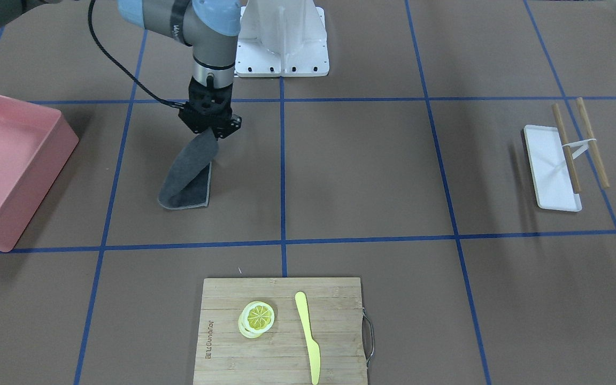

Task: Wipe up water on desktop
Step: 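Wipe the cloth back toward the cutting board with the right gripper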

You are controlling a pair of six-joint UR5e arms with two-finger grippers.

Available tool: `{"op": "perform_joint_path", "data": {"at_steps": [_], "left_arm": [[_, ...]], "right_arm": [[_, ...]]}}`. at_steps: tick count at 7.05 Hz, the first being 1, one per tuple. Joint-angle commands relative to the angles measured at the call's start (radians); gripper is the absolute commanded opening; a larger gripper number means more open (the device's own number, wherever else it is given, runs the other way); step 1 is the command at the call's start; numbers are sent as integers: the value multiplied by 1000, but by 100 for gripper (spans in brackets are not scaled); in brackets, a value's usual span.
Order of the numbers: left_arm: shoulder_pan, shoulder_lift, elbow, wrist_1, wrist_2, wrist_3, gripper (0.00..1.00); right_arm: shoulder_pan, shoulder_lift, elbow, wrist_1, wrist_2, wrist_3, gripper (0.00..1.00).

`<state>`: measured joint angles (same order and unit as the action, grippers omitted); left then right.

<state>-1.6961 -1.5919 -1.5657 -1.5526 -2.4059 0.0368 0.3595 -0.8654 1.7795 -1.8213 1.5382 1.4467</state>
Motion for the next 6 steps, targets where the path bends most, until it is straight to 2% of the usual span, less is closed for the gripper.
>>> {"op": "perform_joint_path", "data": {"at_steps": [1, 2, 3, 4, 6], "left_arm": [[1, 6, -1, 0, -1, -1, 98], [1, 7, -4, 2, -4, -1, 98], [0, 7, -2, 0, -4, -1, 98], [1, 7, -4, 0, -4, -1, 98], [1, 7, -4, -1, -4, 2, 98]], "right_arm": [[-14, 200, -179, 66, -27, 95, 0], [-14, 265, -196, 59, -35, 119, 0], [-2, 275, -184, 56, -35, 120, 0], [36, 267, -137, -7, -26, 113, 0], [148, 223, 103, -224, 51, 53, 0]]}}
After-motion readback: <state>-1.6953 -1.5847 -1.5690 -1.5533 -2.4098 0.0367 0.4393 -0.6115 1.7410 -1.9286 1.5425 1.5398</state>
